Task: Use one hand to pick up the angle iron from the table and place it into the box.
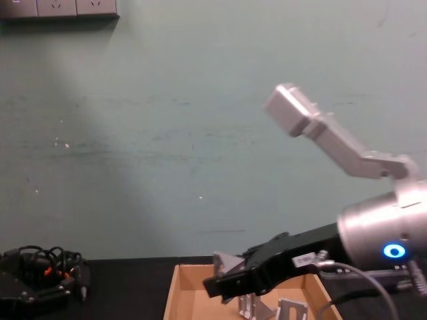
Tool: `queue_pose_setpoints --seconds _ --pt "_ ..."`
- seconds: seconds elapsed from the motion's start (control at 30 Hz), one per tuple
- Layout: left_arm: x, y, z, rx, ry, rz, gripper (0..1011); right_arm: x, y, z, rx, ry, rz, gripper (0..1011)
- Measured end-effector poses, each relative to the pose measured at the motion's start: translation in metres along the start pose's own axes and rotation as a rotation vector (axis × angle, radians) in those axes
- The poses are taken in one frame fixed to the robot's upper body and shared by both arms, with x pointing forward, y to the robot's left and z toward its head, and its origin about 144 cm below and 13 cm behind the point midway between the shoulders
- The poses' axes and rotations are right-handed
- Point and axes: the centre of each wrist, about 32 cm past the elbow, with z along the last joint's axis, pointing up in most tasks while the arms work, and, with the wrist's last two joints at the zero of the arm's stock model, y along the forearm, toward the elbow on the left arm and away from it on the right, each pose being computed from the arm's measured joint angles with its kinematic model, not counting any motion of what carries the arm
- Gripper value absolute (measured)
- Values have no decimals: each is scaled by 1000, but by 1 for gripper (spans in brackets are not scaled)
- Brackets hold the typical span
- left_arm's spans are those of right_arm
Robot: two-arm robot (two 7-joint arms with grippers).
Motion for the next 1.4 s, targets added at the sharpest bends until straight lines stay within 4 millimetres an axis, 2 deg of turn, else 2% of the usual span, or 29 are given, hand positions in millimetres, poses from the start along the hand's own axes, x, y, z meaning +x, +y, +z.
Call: queue_pose_setpoints --seconds 0.2,0.5,0.8,1.07,1.13,1.4 --pt "0 0 0 0 0 0 1011 2 21 10 -76 6 -18 557" --pt "0 0 0 0 0 0 1011 3 45 10 -134 19 -54 556" --pt "0 0 0 0 0 0 1011 0 58 7 -159 16 -93 556" --pt "0 0 0 0 0 0 1011 1 58 7 -159 15 -95 557" --pt "0 0 0 0 0 0 1011 1 58 8 -158 14 -95 575" --pt "0 0 0 0 0 0 1011 1 57 8 -156 14 -94 809"
